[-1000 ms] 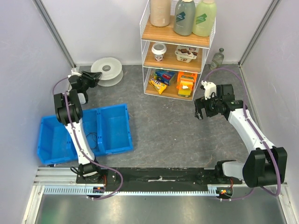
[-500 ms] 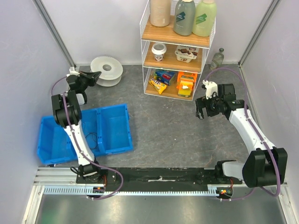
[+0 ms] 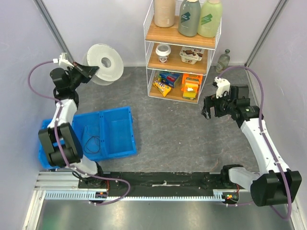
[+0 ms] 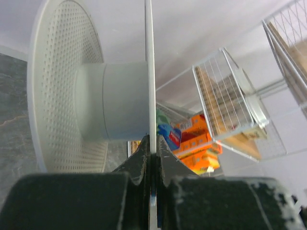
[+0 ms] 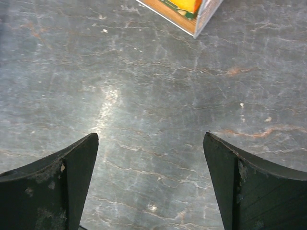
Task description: Wrap the cables
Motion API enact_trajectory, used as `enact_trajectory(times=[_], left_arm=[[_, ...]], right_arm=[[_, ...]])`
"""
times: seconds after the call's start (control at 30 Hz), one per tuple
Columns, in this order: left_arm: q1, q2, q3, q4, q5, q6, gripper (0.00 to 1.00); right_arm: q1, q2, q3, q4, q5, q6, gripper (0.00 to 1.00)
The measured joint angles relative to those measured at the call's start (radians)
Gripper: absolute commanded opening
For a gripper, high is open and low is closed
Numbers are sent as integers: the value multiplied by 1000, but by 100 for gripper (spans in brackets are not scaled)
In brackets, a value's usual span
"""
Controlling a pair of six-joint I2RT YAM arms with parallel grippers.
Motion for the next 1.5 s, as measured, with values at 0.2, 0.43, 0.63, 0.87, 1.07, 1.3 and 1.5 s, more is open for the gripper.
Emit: enact_trajectory(times=[0.2,0.43,0.63,0.87,1.07,1.3,1.5], left_arm=[[0,-278,-67,-290,118,294,2],[-44,-517,-56,-736,320,797,2],[-286,-613,-22,-1113,325,1231,2],[-663,-569,-22,-1168,154,1378,2],[-864,-414,-23,-1026,-51,1387,2],[-947,-237,-21,-875,-148,1424,2],[-946,-53,79,-863,-144,1492,3]], right_arm=[[0,-81,-1,9,-71,70,98],[0,-214,-39,71,-116,137,98],[0,-241,-78,86,-140,178,98],[0,-237,-79,102,-160,198,98],[0,-225,-79,100,-128,197,98],[0,-221,-80,98,-107,178,98],[0,-214,-113,95,-107,151,98]])
